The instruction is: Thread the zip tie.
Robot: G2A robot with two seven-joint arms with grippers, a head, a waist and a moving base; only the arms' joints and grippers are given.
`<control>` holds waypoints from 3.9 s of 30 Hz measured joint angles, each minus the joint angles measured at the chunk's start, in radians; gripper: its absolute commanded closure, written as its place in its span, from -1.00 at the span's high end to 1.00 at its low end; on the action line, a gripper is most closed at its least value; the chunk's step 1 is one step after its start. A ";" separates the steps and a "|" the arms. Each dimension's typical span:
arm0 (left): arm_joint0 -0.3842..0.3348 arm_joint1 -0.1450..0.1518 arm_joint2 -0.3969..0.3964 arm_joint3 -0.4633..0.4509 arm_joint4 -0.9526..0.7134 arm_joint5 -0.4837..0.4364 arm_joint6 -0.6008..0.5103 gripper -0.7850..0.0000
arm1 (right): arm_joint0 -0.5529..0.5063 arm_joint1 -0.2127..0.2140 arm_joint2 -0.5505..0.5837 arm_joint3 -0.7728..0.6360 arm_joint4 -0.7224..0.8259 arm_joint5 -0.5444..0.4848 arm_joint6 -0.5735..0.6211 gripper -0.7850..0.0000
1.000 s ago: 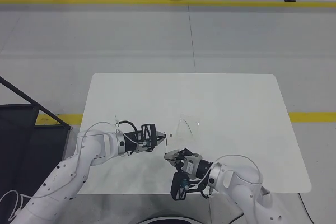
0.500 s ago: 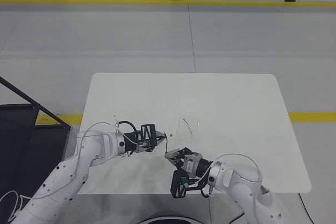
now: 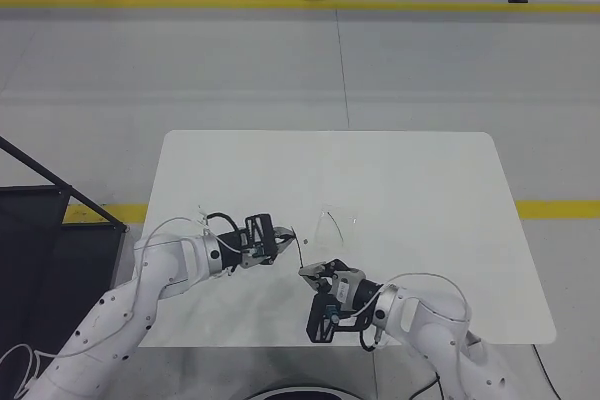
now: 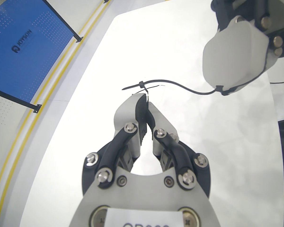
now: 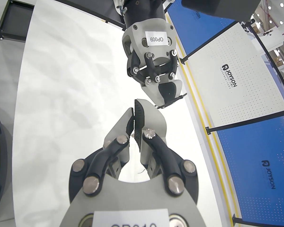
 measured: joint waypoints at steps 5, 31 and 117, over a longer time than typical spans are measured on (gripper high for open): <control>0.007 -0.001 -0.008 -0.007 0.016 0.034 0.017 -1.00 | 0.005 -0.002 -0.005 0.001 0.007 -0.005 0.013 -1.00; 0.060 -0.001 0.002 -0.069 0.208 0.124 0.078 -1.00 | -0.011 -0.004 0.005 -0.001 0.023 0.047 0.008 -1.00; 0.058 -0.034 -0.082 0.024 -0.269 -0.014 0.089 0.67 | 0.154 -0.083 -0.064 0.286 0.550 0.139 -0.015 -1.00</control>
